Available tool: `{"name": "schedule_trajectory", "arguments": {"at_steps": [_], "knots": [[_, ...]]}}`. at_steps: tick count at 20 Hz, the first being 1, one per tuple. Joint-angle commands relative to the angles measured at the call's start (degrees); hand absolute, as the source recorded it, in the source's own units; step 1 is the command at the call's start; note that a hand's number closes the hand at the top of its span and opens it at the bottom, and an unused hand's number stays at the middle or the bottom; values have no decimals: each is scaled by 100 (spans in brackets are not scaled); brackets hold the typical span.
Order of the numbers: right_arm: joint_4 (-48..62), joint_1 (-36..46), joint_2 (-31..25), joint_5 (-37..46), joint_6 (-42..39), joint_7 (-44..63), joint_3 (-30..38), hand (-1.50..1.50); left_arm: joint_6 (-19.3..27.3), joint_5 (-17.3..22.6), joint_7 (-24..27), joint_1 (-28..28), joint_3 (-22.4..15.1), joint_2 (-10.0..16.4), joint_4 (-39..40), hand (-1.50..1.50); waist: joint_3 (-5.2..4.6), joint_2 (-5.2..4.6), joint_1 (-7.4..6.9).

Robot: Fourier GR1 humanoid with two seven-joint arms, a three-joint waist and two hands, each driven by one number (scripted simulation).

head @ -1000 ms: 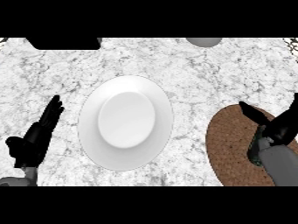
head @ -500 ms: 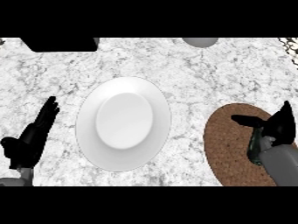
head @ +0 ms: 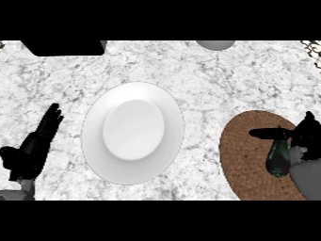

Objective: Pick the eggplant from the placemat and place it in the plate

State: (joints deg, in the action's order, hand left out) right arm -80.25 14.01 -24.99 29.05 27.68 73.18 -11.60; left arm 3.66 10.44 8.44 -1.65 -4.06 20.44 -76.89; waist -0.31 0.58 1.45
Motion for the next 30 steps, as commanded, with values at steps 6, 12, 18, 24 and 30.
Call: {"name": "schedule_trajectory", "arguments": {"at_steps": [6,12,18,24,30], "knots": [[-93,-226,-40,-382,-1395,1214,224,-150,147,-194,-7,-122,-125,-196,60,0,1,-29,-48],[-265,-513,280,-250,-1296,1212,254,-150,-24,-41,-237,-255,43,-76,-10,0,13,-30,-102],[-125,-573,245,-198,-1761,1210,507,-150,-65,-158,-28,-83,-48,-158,-51,0,13,-42,-126],[111,-605,429,-27,-1616,1139,581,-150,226,-387,-37,-343,-113,-423,183,0,22,-65,-115],[12,-668,815,-118,-1743,662,516,150,-158,-289,560,-151,116,-271,573,0,19,-67,-136]]}}
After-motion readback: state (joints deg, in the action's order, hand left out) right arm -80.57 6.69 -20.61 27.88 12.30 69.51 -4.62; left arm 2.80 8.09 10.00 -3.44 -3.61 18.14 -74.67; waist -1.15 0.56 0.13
